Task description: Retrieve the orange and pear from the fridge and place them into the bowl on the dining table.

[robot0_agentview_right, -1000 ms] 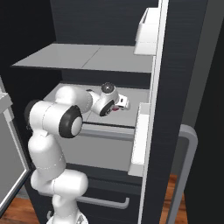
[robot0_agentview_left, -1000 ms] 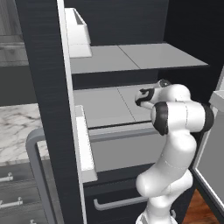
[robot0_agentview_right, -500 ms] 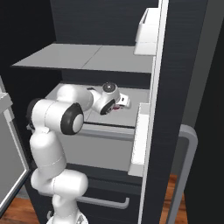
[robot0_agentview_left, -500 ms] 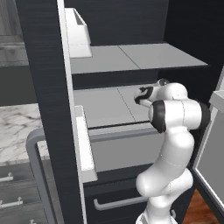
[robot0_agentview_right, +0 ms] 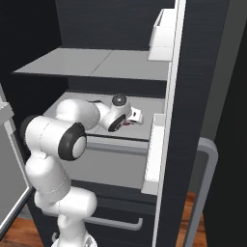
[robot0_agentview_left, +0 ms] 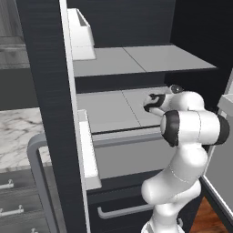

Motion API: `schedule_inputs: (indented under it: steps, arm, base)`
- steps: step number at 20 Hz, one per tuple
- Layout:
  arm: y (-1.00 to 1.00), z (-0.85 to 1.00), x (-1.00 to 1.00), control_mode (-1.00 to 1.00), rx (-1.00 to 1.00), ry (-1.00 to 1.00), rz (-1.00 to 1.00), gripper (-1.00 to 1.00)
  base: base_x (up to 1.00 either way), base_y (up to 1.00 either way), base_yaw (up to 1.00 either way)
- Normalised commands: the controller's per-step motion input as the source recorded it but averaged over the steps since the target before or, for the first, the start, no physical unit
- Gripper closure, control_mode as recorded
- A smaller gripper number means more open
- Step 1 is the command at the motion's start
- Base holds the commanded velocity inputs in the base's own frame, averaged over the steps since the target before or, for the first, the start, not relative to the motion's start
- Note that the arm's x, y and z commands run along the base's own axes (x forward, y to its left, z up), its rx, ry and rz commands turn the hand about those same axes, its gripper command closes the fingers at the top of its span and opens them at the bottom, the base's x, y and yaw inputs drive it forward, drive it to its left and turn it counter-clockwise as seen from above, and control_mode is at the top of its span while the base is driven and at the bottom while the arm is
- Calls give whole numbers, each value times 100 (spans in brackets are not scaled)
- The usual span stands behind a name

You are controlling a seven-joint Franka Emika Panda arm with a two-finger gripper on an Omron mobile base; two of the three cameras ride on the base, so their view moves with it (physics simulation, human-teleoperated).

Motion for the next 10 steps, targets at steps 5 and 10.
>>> schedule_inputs:
  steps: [5, 10]
  arm:
    - [4, 46, -100, -100, 0, -14, 4, 100]
    - [0, 100, -100, -100, 0, -3, 5, 100]
  base:
    - [0, 0, 0]
    - [0, 0, 0]
